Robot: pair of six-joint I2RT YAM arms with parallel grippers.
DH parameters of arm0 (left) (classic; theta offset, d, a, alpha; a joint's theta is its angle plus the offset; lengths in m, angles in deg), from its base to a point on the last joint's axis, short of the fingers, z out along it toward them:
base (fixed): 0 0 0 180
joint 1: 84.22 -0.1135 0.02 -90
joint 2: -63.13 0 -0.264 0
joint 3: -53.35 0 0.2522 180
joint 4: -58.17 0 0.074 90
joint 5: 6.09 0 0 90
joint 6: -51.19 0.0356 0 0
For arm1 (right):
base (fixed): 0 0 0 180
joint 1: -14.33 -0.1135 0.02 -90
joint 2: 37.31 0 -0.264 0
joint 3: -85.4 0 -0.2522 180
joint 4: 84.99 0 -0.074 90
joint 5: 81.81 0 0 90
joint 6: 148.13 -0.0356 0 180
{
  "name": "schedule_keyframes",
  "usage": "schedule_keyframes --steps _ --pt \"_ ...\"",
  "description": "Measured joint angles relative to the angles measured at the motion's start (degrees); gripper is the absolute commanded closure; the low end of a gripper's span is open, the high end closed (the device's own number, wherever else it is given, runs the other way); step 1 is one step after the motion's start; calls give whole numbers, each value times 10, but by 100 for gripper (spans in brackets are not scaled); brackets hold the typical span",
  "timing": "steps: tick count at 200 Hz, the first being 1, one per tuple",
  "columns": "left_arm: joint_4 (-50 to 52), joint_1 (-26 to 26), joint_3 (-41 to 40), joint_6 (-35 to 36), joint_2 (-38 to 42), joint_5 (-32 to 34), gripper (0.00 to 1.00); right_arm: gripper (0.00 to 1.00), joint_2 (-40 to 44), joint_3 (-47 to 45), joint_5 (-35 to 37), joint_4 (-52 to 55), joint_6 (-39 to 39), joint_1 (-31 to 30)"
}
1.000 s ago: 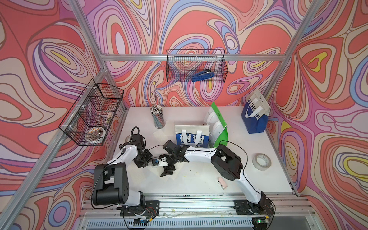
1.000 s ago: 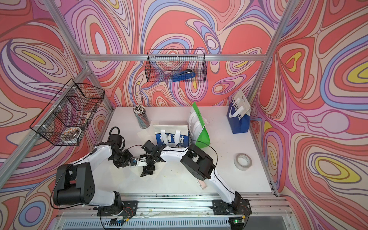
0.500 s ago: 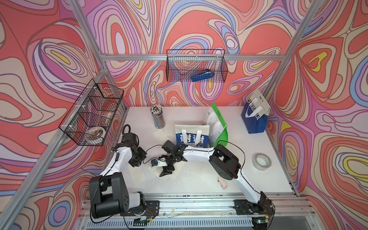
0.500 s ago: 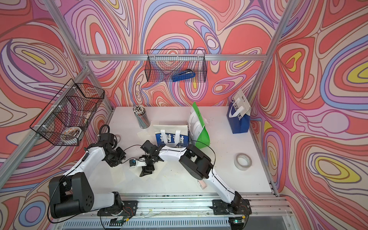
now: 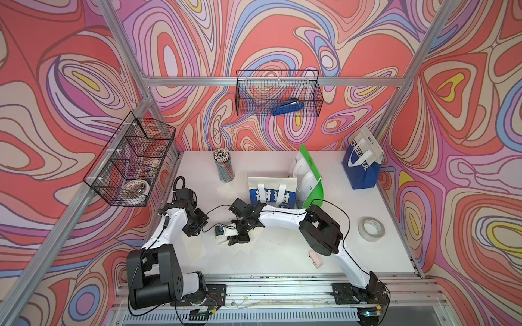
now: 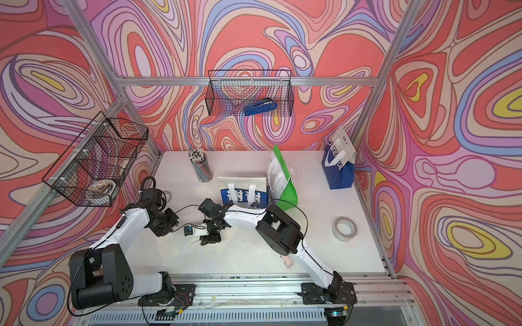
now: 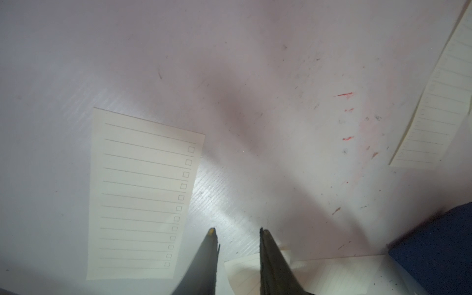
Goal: Staple the receipts to the bags
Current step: Pick up the receipt from the center of the board.
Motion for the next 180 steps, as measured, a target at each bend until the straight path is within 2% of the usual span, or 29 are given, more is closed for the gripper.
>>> schedule_keyframes --steps 46,71,118,180 --pt "12 0 11 21 15 -13 55 85 57 -92 -2 -53 -59 0" --pt "24 0 39 30 60 -22 46 85 104 -144 -1 -121 -112 2" --pt "31 0 75 14 150 -78 39 85 193 -210 8 -284 -203 21" --pt "58 0 54 -61 182 -148 35 85 172 -224 30 -413 -322 42"
